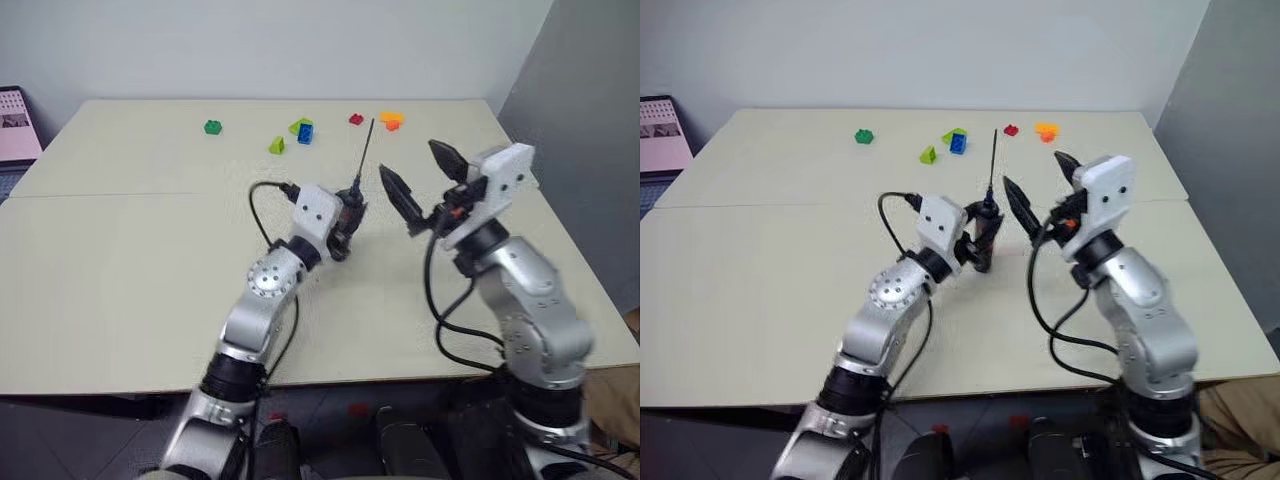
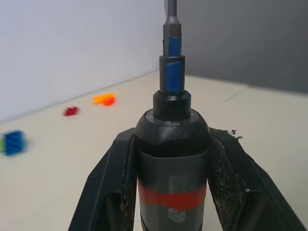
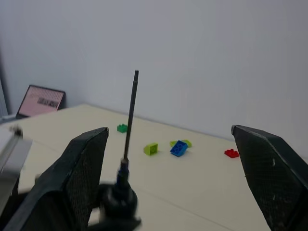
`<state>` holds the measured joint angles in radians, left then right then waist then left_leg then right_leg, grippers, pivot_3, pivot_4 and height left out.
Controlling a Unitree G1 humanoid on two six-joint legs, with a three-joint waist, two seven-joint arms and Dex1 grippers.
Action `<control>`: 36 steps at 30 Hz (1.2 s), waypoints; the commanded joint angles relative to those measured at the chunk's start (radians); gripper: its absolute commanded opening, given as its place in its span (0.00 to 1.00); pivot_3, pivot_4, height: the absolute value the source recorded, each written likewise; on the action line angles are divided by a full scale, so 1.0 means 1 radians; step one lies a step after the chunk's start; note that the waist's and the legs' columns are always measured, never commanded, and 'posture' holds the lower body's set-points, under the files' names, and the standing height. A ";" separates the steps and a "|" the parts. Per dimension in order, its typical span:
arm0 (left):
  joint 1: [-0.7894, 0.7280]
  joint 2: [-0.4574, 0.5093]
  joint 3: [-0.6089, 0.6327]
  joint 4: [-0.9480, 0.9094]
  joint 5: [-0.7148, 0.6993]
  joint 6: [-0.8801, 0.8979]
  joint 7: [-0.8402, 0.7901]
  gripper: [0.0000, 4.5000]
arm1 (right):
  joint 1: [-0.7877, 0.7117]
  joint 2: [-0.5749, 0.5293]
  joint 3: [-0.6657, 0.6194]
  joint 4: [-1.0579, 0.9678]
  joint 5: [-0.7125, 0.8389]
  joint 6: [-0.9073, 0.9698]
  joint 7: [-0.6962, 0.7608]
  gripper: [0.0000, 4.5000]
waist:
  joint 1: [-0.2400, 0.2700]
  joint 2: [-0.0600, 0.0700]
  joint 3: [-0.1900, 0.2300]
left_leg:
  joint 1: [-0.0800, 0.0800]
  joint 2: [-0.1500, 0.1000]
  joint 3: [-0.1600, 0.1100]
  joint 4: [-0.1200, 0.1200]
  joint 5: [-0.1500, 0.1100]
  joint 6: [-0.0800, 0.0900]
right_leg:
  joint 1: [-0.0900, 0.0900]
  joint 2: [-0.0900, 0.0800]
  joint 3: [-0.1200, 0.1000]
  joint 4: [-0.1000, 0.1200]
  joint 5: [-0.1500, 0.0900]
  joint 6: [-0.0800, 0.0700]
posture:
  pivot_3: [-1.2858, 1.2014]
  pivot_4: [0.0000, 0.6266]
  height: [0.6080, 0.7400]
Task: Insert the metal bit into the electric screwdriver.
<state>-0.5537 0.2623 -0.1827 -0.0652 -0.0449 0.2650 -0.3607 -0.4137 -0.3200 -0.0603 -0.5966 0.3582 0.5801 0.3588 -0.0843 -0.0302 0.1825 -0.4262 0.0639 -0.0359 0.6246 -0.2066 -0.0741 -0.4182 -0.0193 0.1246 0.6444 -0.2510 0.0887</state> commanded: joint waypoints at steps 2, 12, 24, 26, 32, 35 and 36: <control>-0.238 0.207 -0.024 0.121 0.106 -0.042 -0.188 0.37 | 0.041 -0.201 -0.056 -0.072 0.139 0.057 0.226 0.96 | 0.003 0.000 0.001 | -0.003 0.000 0.000 0.000 0.000 0.000 | -0.002 0.000 0.001 -0.001 0.000 0.000 | 0.52 0.24 1.00; -0.583 0.376 -0.310 0.741 0.326 -0.428 -0.694 0.37 | 0.054 -0.594 -0.110 -0.096 0.337 0.223 0.489 0.96 | 0.025 -0.005 0.009 | -0.008 0.000 0.001 -0.002 -0.001 0.000 | -0.005 -0.002 -0.002 -0.002 -0.004 0.001 | 0.52 0.24 1.00; -0.744 0.143 -0.349 1.198 0.402 -0.553 -0.848 0.37 | 0.062 -0.762 -0.179 0.007 0.322 0.172 0.609 0.96 | 0.043 -0.009 0.013 | -0.010 -0.001 0.001 0.000 -0.001 0.000 | -0.005 -0.003 -0.003 -0.001 -0.003 0.004 | 0.52 0.24 1.00; -0.744 0.138 -0.358 1.215 0.419 -0.573 -0.851 0.37 | 0.064 -0.758 -0.181 0.005 0.328 0.172 0.605 0.96 | 0.042 -0.009 0.013 | -0.010 -0.001 0.001 0.000 -0.001 0.000 | -0.006 -0.002 -0.002 -0.001 -0.003 0.004 | 0.52 0.24 1.00; -0.772 0.149 -0.306 1.223 0.399 -0.592 -0.858 0.72 | 0.062 -0.751 -0.166 0.007 0.318 0.165 0.591 0.96 | 0.044 -0.009 0.013 | -0.009 -0.001 0.001 0.001 -0.001 0.000 | -0.005 -0.002 -0.003 0.001 -0.002 0.005 | 0.52 0.24 1.00; -0.792 0.189 -0.229 1.192 0.323 -0.555 -0.944 0.87 | 0.055 -0.750 -0.160 0.023 0.311 0.160 0.592 0.96 | 0.042 -0.009 0.013 | -0.009 -0.001 0.001 0.002 -0.001 0.000 | -0.005 -0.002 -0.003 0.001 -0.002 0.005 | 0.52 0.24 1.00; -0.794 0.209 -0.189 1.170 0.284 -0.518 -0.971 0.92 | 0.055 -0.753 -0.157 0.029 0.306 0.154 0.598 0.96 | 0.041 -0.009 0.013 | -0.009 -0.001 0.001 0.002 -0.001 0.000 | -0.005 -0.002 -0.002 0.002 -0.002 0.005 | 0.52 0.24 1.00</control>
<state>-1.2975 0.4301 -0.4548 1.1538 0.3131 -0.2954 -1.2813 -0.3436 -1.0681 -0.2064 -0.5722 0.6784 0.7560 0.9545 -0.0430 -0.0394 0.1958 -0.4354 0.0635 -0.0351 0.6263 -0.2073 -0.0739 -0.4233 -0.0213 0.1220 0.6464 -0.2529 0.0937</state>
